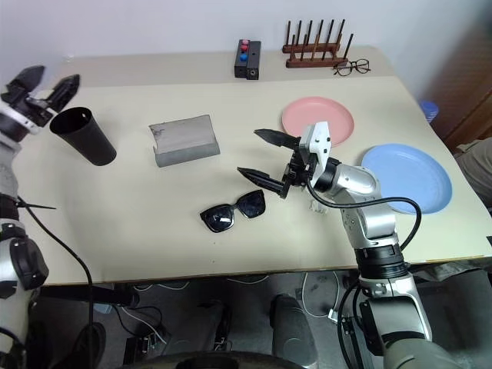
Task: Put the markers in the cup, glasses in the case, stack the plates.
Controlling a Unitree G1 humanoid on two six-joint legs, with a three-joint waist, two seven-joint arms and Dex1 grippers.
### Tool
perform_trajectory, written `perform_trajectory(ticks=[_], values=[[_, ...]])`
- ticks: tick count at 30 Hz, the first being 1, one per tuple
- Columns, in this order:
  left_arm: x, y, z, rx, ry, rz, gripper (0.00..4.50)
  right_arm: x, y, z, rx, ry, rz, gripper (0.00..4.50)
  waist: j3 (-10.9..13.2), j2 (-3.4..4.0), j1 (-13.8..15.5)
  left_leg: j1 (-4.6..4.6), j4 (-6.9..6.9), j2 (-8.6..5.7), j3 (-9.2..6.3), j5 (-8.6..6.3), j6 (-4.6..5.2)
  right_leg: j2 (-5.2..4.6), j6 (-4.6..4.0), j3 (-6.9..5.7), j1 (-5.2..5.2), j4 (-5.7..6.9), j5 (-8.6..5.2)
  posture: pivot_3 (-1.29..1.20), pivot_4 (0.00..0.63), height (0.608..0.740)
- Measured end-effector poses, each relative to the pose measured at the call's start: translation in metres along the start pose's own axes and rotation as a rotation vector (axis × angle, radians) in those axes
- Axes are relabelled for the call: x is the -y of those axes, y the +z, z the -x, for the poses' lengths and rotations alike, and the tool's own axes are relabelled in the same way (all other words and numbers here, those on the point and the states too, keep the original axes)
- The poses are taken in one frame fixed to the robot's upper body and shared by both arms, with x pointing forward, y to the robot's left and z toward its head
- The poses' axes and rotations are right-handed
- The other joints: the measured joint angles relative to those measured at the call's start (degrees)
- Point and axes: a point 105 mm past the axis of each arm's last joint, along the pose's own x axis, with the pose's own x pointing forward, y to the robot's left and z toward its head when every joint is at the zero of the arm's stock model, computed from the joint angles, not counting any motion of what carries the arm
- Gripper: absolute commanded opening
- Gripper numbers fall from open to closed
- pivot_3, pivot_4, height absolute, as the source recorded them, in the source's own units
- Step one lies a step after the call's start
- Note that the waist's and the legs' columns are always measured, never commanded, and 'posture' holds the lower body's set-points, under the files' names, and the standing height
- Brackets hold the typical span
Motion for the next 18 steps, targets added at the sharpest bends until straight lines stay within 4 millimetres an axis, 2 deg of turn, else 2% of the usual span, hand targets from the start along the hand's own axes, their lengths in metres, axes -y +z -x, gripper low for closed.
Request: perform_trajectory(ticks=[2,4,8,11,14,18], values=[[0.027,-0.002,-0.016,-0.032,-0.141,0.017,4.47,0.022,-0.001,0.008,-0.041,-0.071,0.065,4.5,0.0,0.0,0.08,0.0,0.0,-0.02,-0.01,0.02,-0.03,-0.01,0.0,0.0,0.01,0.0,0.0,0.0,0.15,0.74],[0.05,-0.005,-0.026,-0.072,-0.262,0.045,4.47,0.034,0.002,0.016,-0.053,-0.11,0.103,4.5,0.0,0.0,-0.19,0.01,-0.06,0.01,-0.01,0.09,-0.16,0.03,0.0,0.0,-0.03,-0.01,0.0,0.0,0.15,0.74],[0.072,-0.021,-0.032,-0.183,-0.393,0.068,4.47,0.035,-0.001,0.021,-0.06,-0.117,0.108,4.5,0.01,0.02,-1.29,0.0,-0.13,0.05,0.08,0.1,-0.17,0.05,0.0,0.05,-0.13,0.02,0.0,0.0,0.15,0.74],[0.079,-0.049,-0.036,-0.32,-0.424,0.04,4.47,0.032,-0.005,0.024,-0.064,-0.125,0.099,4.5,0.01,0.02,-1.67,0.01,-0.12,0.04,0.08,0.1,-0.17,0.06,0.0,0.05,-0.11,0.03,0.0,0.0,0.15,0.74],[0.085,-0.088,-0.039,-0.462,-0.395,0.04,4.47,0.03,-0.005,0.024,-0.059,-0.135,0.098,4.5,0.01,0.02,-1.62,0.0,-0.1,0.03,0.08,0.08,-0.13,0.06,0.0,0.04,-0.11,0.04,0.0,0.0,0.15,0.74],[0.101,-0.126,-0.042,-0.543,-0.378,0.076,4.47,0.028,-0.003,0.024,-0.052,-0.142,0.108,4.5,0.01,0.02,-1.52,-0.1,-0.06,0.02,0.08,0.1,-0.16,0.04,0.0,0.04,-0.17,0.03,0.0,0.0,0.15,0.74]])
